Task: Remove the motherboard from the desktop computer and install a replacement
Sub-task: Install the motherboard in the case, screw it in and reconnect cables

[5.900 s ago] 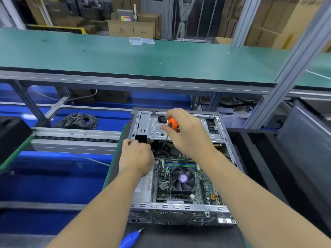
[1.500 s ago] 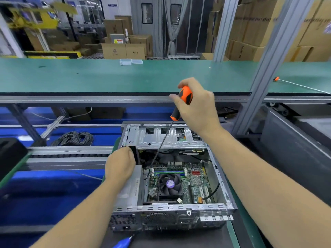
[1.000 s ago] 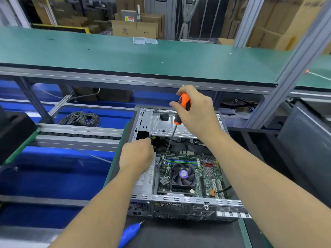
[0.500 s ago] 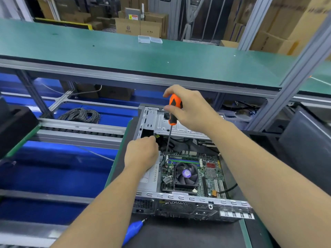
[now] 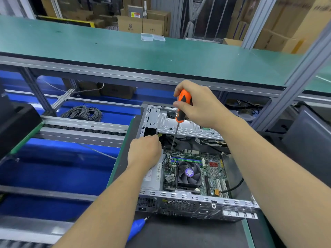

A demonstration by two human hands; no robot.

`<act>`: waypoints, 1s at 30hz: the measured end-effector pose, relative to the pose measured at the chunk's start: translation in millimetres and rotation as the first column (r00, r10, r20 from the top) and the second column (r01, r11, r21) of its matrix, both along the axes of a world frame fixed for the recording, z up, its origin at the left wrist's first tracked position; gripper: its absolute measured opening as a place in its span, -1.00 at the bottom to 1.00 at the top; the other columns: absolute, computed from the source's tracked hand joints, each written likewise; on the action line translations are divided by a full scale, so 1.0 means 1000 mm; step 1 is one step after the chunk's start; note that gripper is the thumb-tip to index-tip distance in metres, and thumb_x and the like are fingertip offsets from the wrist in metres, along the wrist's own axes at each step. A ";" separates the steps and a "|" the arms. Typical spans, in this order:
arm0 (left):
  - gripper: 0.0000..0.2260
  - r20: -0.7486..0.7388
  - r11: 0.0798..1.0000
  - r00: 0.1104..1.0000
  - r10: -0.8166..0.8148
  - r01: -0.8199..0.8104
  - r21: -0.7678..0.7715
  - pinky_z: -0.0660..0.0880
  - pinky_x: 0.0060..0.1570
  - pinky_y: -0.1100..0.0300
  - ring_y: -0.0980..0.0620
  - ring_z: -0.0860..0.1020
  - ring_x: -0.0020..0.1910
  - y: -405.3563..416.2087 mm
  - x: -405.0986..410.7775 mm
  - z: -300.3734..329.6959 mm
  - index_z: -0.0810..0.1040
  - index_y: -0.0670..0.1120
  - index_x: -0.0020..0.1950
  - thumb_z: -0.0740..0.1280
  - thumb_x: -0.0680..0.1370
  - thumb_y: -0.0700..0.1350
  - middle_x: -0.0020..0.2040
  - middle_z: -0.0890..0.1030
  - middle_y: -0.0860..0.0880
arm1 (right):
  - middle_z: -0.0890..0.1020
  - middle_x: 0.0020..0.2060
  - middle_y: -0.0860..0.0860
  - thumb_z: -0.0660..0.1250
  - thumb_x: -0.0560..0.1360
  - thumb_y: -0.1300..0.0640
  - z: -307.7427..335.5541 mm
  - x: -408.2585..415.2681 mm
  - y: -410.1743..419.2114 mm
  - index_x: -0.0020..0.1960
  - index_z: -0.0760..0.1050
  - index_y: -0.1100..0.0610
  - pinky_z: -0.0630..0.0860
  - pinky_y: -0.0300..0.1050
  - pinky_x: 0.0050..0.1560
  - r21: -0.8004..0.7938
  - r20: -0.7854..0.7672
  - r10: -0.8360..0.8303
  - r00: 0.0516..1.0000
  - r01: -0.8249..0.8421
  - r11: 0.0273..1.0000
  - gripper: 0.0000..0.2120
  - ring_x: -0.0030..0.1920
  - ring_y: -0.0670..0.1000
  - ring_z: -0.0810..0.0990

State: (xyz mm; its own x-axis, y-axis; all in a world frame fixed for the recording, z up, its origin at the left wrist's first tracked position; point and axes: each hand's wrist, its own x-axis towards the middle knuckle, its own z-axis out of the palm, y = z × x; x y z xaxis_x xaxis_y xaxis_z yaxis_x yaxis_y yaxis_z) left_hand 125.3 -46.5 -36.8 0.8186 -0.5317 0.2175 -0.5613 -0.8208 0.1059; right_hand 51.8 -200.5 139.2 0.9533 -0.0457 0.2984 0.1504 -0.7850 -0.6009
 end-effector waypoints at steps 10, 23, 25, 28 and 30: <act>-0.78 0.008 1.000 1.000 0.000 0.000 0.022 0.19 -0.36 0.10 -0.10 0.45 -0.35 0.000 -0.001 0.001 0.29 -0.03 -0.24 0.11 0.61 -0.13 -0.36 0.39 0.03 | 0.60 -0.30 0.02 0.33 0.59 0.18 0.000 -0.001 0.002 0.04 0.40 0.05 0.55 -0.22 -0.30 -0.031 0.023 0.001 1.000 0.000 1.000 -0.88 -0.38 -0.09 0.67; -0.70 0.020 1.000 1.000 -0.008 0.008 0.007 0.10 -0.40 0.11 -0.06 0.38 -0.40 0.001 -0.001 0.000 0.17 -0.01 -0.31 0.10 0.62 -0.12 -0.39 0.36 0.05 | 0.62 -0.29 0.03 0.35 0.59 0.18 -0.006 -0.002 0.000 0.06 0.41 0.06 0.65 0.11 -0.14 0.010 0.028 -0.023 0.999 0.022 1.000 -0.87 -0.34 -0.02 0.68; -0.71 0.020 1.000 1.000 -0.005 0.005 0.011 0.09 -0.40 0.11 -0.07 0.40 -0.39 0.000 -0.001 0.000 0.17 -0.01 -0.31 0.10 0.61 -0.13 -0.39 0.37 0.04 | 0.61 -0.28 0.02 0.35 0.59 0.18 -0.006 -0.003 0.000 0.07 0.42 0.06 0.66 0.11 -0.15 0.012 0.026 -0.027 0.999 0.027 1.000 -0.87 -0.34 -0.02 0.68; -0.73 0.016 1.000 1.000 -0.003 0.002 0.013 0.09 -0.42 0.12 -0.06 0.42 -0.40 0.000 -0.001 -0.001 0.21 -0.01 -0.30 0.13 0.60 -0.14 -0.39 0.40 0.04 | 0.61 -0.30 0.03 0.34 0.59 0.18 -0.005 -0.003 -0.001 0.06 0.41 0.07 0.65 0.11 -0.15 0.015 0.027 -0.026 0.999 0.025 1.000 -0.88 -0.35 -0.02 0.68; -0.76 0.018 1.000 1.000 0.001 -0.001 0.017 0.08 -0.43 0.12 -0.06 0.42 -0.40 0.000 0.000 -0.001 0.25 -0.02 -0.28 0.14 0.59 -0.15 -0.38 0.41 0.04 | 0.61 -0.30 0.03 0.34 0.59 0.18 -0.005 -0.003 -0.001 0.07 0.41 0.07 0.65 0.11 -0.13 0.011 0.032 -0.026 0.999 0.026 1.000 -0.88 -0.34 -0.01 0.68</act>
